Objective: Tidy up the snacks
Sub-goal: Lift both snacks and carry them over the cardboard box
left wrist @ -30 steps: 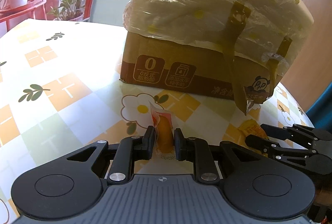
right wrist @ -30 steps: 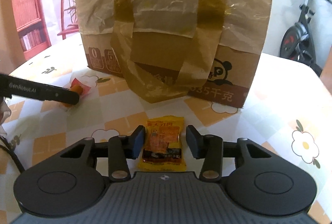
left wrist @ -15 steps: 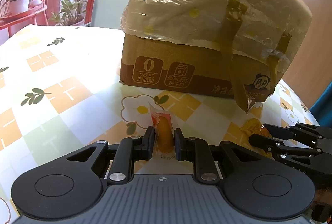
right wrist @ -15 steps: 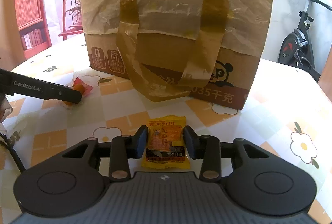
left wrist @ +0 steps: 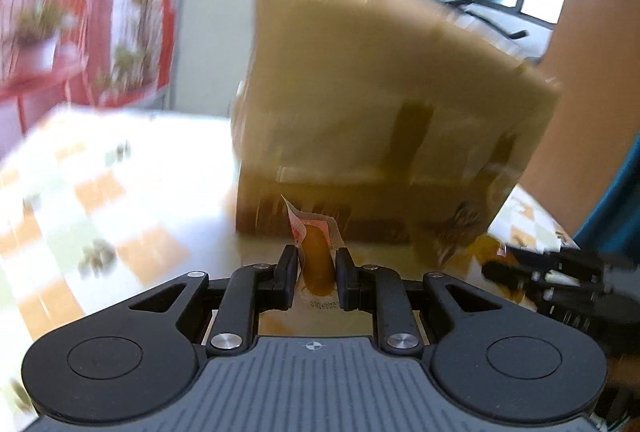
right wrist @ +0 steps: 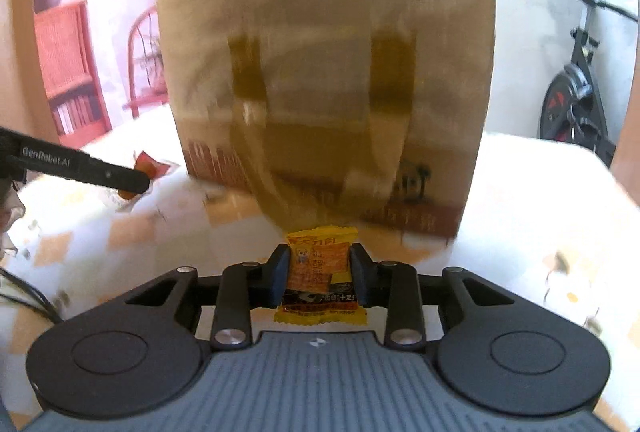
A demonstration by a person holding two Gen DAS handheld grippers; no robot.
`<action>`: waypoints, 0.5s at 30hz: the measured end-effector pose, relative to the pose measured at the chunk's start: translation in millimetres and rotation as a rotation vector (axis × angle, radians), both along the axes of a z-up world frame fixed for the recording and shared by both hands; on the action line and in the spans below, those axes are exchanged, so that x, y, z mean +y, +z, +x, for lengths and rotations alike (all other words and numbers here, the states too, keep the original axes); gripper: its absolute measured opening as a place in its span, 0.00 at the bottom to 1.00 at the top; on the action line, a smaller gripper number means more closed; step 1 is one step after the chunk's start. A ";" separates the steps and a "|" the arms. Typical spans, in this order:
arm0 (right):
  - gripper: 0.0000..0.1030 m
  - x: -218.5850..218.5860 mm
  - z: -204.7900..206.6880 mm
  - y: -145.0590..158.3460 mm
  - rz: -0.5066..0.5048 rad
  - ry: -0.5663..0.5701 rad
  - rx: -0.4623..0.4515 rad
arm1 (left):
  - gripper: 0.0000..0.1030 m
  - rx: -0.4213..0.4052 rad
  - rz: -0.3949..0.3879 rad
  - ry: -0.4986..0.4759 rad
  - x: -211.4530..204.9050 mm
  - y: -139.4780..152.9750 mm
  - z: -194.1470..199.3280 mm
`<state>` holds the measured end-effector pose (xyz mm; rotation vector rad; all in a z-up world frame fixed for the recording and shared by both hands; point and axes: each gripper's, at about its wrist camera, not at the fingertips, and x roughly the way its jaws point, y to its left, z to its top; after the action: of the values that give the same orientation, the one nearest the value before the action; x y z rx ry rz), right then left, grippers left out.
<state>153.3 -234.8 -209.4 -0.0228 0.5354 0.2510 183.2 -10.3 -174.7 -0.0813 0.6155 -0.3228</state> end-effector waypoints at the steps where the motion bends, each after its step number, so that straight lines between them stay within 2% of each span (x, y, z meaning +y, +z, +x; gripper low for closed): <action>1: 0.33 -1.3 -0.7 9.1 0.013 0.001 -0.021 | 0.21 -0.026 0.002 -0.010 -0.6 11.1 -0.6; 6: 0.33 -4.9 -0.1 65.3 0.099 0.015 -0.159 | 0.21 -0.144 -0.064 -0.047 0.0 69.1 -0.7; 10: 0.33 -1.8 1.5 107.9 0.135 0.059 -0.261 | 0.21 -0.225 -0.081 -0.071 -7.8 107.9 6.8; 15: 0.33 -6.4 24.9 147.7 0.194 0.057 -0.310 | 0.21 -0.266 -0.098 -0.078 -32.8 138.9 38.9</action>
<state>178.1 -241.3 -61.7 0.1099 0.2006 0.3470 222.1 -43.1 -35.8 -0.1067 0.3400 -0.4313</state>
